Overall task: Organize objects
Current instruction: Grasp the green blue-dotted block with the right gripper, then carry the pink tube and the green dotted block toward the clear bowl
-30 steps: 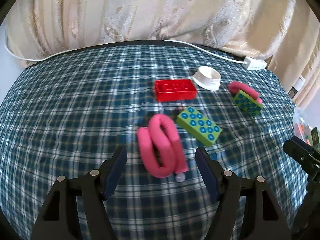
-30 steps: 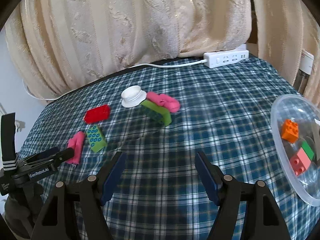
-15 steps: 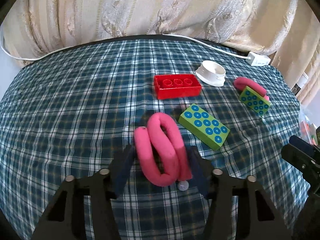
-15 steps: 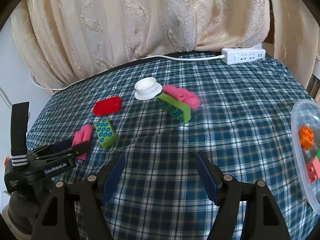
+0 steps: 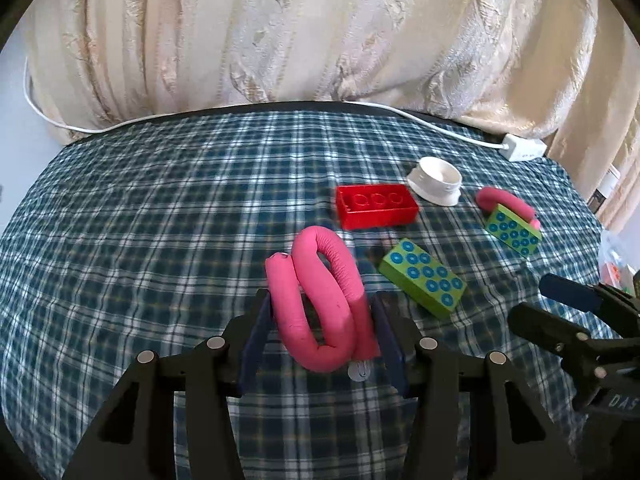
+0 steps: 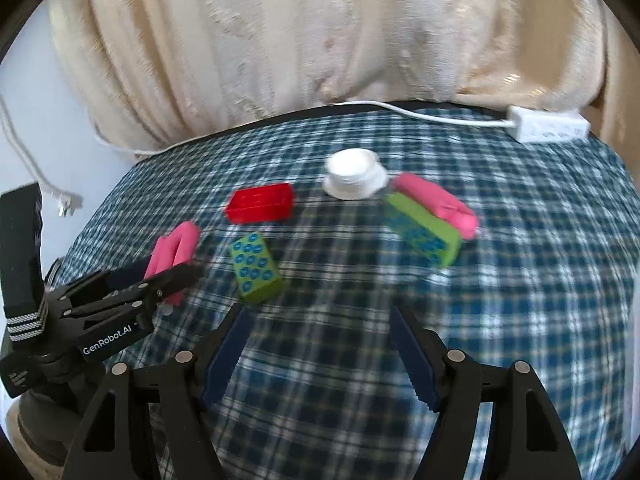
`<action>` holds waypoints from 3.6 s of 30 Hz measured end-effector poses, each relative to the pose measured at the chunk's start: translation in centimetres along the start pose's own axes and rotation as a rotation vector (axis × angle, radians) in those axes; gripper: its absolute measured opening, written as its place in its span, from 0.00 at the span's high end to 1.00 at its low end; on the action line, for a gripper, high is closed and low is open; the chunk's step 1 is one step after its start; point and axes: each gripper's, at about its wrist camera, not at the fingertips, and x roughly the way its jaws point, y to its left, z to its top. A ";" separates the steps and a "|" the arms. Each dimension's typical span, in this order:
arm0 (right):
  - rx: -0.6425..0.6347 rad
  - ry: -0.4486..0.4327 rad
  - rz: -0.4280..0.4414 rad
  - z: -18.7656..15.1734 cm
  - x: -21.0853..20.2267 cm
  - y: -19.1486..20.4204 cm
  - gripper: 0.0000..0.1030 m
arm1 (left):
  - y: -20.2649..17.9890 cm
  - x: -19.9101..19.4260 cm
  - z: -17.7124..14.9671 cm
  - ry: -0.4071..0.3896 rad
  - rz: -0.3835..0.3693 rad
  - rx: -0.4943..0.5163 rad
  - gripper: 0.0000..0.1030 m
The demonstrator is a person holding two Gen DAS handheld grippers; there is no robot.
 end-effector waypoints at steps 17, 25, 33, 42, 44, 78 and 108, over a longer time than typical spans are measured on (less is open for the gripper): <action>-0.222 0.087 0.050 2.0 5.4 4.6 0.54 | 1.5 -0.5 -0.2 -0.010 0.052 -0.053 0.49; -0.243 0.096 0.042 2.1 6.1 4.8 0.62 | 1.6 -0.5 -0.2 -0.003 0.051 -0.057 0.49; -0.270 0.075 0.008 1.9 6.2 5.3 0.68 | 1.4 -0.3 -0.2 0.002 0.047 -0.055 0.49; -0.218 0.056 0.016 1.4 4.9 4.5 0.68 | 1.1 -0.4 -0.3 -0.001 0.035 -0.045 0.49; -0.203 0.048 0.020 1.2 4.4 4.3 0.68 | 1.0 -0.4 -0.3 -0.002 0.031 -0.042 0.49; 0.027 -0.055 -0.001 -3.4 -3.4 0.0 0.69 | -2.0 -0.9 -0.7 -0.014 -0.038 0.048 0.49; 0.221 -0.189 -0.054 -6.2 -9.8 -7.4 0.68 | -10.4 -4.0 -0.6 -0.028 -0.143 0.198 0.49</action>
